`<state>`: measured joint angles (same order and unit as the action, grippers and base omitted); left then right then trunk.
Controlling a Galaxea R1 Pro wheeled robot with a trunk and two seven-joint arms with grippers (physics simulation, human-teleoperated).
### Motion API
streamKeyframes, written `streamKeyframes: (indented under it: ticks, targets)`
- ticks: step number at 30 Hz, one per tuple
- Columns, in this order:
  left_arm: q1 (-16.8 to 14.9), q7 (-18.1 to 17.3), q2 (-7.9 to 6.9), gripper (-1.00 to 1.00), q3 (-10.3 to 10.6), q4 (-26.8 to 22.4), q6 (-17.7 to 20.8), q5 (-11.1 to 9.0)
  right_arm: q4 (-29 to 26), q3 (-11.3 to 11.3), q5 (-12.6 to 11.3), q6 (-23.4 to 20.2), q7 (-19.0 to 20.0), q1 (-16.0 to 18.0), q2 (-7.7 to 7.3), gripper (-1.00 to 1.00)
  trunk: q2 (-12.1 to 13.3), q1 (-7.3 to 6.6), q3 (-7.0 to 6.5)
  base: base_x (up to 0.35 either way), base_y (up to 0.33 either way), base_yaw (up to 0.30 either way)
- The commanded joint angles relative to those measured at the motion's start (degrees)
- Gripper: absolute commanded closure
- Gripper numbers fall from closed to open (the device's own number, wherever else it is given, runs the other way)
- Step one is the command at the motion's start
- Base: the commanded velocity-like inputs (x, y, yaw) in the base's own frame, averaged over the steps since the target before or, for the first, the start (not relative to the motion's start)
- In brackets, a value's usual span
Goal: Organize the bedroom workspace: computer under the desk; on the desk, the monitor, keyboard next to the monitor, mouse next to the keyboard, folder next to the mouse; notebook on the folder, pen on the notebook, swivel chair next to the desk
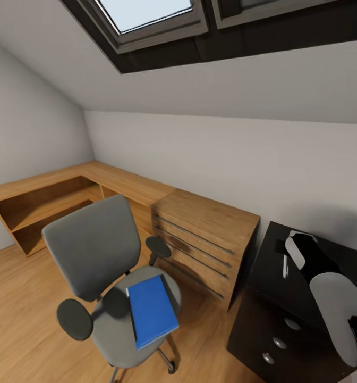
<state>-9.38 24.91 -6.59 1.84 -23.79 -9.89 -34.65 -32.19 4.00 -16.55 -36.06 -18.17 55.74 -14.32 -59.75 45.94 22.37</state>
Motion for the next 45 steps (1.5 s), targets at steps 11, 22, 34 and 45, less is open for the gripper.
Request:
streamKeyframes:
  ticks: [11,22,34,45]
  targets:
    - [-0.02,0.21,-0.09,-1.00,0.18,-0.03,-0.29,-0.83,7.01,-0.09,-0.51,6.63,-0.04,0.10,0.25,1.00,-0.04,0.03,0.07,0.178,0.000,0.000]
    - [-0.02,0.17,0.07,-1.00,0.23,-0.61,-0.35,-0.71,14.93,-0.27,0.04,13.29,3.53,0.00,0.45,1.00,-0.04,0.03,0.07,0.010,0.000,0.000]
    - [-0.02,0.14,0.00,-1.00,-0.08,-0.82,-0.30,-0.94,16.30,-0.30,2.78,16.08,3.93,-0.16,0.15,1.00,-4.45,2.45,2.04,0.000,0.000,0.000]
    - [-0.02,0.14,0.00,-1.00,-0.14,-0.82,-0.30,-1.03,16.37,-0.31,3.36,16.80,3.93,-0.20,0.19,1.00,-8.86,4.86,4.02,0.000,0.000,0.000]
